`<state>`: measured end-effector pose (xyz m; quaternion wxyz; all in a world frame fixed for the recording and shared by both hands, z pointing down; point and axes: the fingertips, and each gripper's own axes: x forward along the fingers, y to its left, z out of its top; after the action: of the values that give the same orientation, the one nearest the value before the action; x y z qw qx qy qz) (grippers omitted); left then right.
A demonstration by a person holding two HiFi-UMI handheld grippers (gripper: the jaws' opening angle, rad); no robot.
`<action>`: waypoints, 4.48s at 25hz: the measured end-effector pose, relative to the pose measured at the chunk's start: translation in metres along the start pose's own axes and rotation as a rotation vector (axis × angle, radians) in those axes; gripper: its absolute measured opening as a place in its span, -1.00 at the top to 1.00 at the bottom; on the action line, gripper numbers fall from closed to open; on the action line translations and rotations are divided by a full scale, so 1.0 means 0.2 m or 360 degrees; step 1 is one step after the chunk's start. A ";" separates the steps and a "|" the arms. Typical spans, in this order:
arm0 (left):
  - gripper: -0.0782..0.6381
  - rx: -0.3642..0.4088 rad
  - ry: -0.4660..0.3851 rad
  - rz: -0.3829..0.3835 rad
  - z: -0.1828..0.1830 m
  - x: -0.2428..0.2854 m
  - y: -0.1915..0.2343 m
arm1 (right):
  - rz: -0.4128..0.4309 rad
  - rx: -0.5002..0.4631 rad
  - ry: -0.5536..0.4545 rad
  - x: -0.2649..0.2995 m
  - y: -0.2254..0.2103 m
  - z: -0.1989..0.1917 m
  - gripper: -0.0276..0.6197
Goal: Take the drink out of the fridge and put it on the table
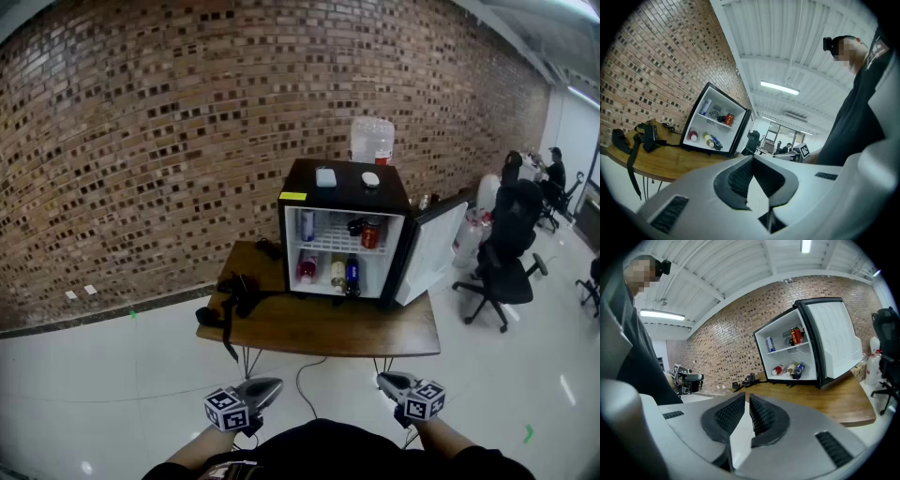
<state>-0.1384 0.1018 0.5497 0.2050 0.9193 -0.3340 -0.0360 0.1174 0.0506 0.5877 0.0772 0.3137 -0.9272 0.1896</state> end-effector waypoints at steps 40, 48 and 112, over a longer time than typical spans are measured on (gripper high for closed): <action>0.75 0.0010 0.0121 -0.0031 0.35 1.07 1.24 | -0.0331 0.0089 0.0038 1.17 -1.17 0.63 0.38; 0.75 0.0032 0.0230 0.0046 0.22 1.38 1.37 | -0.0410 0.0159 0.0142 1.53 -1.68 0.68 0.23; 0.02 0.0010 0.0179 -0.0424 0.23 1.91 1.23 | 0.0502 -0.0292 0.0096 1.62 -1.07 0.30 0.07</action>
<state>0.0008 -0.3254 0.6335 0.2139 0.9567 -0.1971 -0.0103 -0.0093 -0.3093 0.6827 0.1025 0.1502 -0.9756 0.1232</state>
